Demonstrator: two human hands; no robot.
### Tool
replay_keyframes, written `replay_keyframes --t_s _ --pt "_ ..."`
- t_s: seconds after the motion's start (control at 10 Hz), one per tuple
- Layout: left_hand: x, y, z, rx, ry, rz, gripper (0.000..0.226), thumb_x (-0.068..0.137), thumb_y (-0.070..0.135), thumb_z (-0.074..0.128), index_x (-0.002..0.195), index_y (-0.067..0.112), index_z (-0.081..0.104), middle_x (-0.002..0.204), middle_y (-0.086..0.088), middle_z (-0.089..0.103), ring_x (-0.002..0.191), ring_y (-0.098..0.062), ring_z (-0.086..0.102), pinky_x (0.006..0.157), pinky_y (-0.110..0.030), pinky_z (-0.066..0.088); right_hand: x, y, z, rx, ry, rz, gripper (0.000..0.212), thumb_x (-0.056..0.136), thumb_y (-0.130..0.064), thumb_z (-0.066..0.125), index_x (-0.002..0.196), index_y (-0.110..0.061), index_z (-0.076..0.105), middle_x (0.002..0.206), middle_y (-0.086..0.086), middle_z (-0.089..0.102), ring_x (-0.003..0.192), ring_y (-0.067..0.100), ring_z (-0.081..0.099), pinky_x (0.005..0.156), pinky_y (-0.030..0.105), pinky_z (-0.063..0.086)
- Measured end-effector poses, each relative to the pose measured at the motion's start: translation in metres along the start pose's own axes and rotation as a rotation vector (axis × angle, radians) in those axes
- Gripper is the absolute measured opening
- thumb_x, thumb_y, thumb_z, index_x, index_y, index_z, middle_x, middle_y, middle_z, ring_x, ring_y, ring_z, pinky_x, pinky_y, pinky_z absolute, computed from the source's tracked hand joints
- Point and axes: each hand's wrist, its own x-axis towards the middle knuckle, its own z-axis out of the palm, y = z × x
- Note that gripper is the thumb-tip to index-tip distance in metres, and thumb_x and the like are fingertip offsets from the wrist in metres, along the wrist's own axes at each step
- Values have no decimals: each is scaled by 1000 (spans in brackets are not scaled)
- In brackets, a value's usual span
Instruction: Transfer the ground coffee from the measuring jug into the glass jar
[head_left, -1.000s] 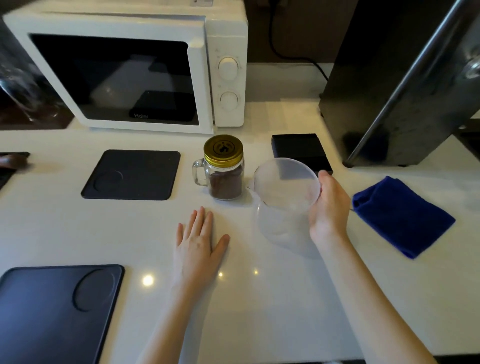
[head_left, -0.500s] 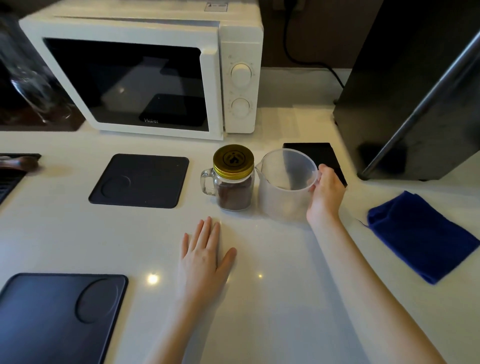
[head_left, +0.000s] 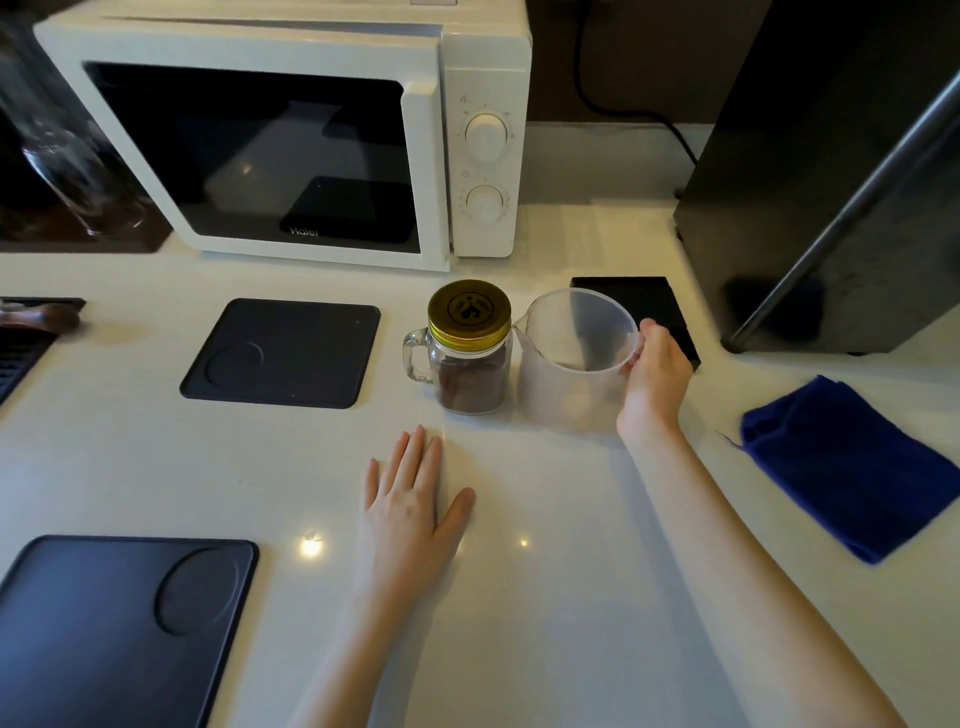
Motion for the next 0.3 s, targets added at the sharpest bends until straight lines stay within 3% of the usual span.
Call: replay_keyframes --t_s 0.1,0.2,0.3 --pt "0 1 -1 -12 -12 0 81 77 67 4 148 27 9 159 5 5 147 -12 -2 113 -32 -12 -1 -1 -1 -38 2 10 33 94 -27 45 63 -15 50 66 0 51 67 11 47 64 24 41" --pt "1 0 0 -12 -4 7 81 78 67 5 148 26 11 159 4 6 147 -13 -1 114 -33 -10 1 -1 -5 -33 13 -13 25 95 -32 43 85 -14 58 87 2 59 82 12 53 72 25 42" --pt "0 1 1 -10 -8 -1 81 78 67 6 148 26 11 159 4 7 147 -13 -1 114 -34 -10 -1 -18 -15 8 44 -188 16 94 -19 45 81 -21 56 85 -2 58 85 11 55 80 28 46"
